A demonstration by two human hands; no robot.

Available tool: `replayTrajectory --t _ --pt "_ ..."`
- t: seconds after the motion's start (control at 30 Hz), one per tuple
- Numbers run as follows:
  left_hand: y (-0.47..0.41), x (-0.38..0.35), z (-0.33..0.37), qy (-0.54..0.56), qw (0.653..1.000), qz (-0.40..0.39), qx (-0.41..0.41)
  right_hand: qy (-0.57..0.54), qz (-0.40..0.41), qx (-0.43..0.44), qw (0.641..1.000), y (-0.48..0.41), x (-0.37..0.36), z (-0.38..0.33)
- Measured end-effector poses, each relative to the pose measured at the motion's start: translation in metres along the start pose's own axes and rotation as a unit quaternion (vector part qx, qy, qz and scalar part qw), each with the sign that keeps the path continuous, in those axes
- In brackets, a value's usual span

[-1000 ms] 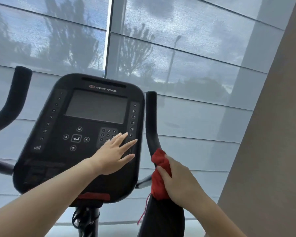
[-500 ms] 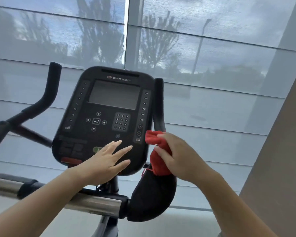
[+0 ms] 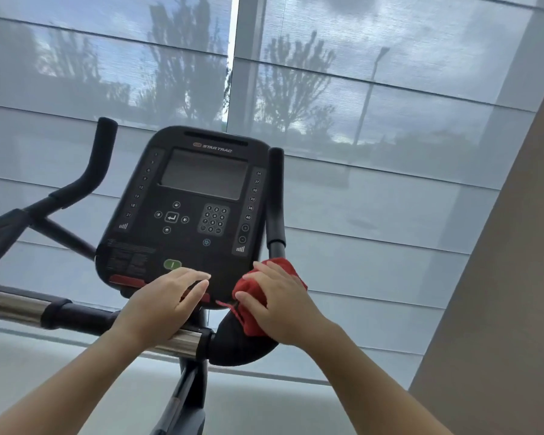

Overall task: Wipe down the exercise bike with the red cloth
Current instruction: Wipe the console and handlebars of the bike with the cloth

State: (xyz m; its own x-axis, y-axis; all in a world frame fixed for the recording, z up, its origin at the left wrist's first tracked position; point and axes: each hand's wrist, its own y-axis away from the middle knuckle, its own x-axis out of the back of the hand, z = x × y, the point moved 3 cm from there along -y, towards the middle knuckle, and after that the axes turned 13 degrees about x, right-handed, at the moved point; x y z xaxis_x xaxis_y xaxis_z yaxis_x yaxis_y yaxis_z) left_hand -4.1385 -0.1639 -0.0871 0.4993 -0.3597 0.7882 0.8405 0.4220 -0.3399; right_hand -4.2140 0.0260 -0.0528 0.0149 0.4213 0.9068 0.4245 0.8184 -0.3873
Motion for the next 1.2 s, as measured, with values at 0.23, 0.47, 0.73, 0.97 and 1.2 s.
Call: replayTrajectory --t 0.23,0.47,0.73,0.97,1.2 --pt "0.003 0.002 0.0 -0.012 0.999 -0.019 0.026 -0.001 0.057 -0.036 0.998 0.001 -0.014 -0.003" --pt "0.005 0.006 0.003 -0.012 0.999 -0.023 0.044 0.012 0.051 -0.08 0.995 -0.009 -0.008 -0.001" --pt "0.007 0.008 0.003 0.001 0.999 -0.008 0.052 -0.002 0.104 -0.077 0.992 0.025 -0.027 -0.022" --pt "0.01 0.01 0.003 0.012 0.998 0.01 0.06 0.016 0.089 -0.091 0.992 -0.002 -0.013 -0.011" --pt "0.009 0.013 0.003 0.044 0.996 0.049 0.061 -0.023 0.128 -0.051 0.99 0.029 -0.028 -0.021"
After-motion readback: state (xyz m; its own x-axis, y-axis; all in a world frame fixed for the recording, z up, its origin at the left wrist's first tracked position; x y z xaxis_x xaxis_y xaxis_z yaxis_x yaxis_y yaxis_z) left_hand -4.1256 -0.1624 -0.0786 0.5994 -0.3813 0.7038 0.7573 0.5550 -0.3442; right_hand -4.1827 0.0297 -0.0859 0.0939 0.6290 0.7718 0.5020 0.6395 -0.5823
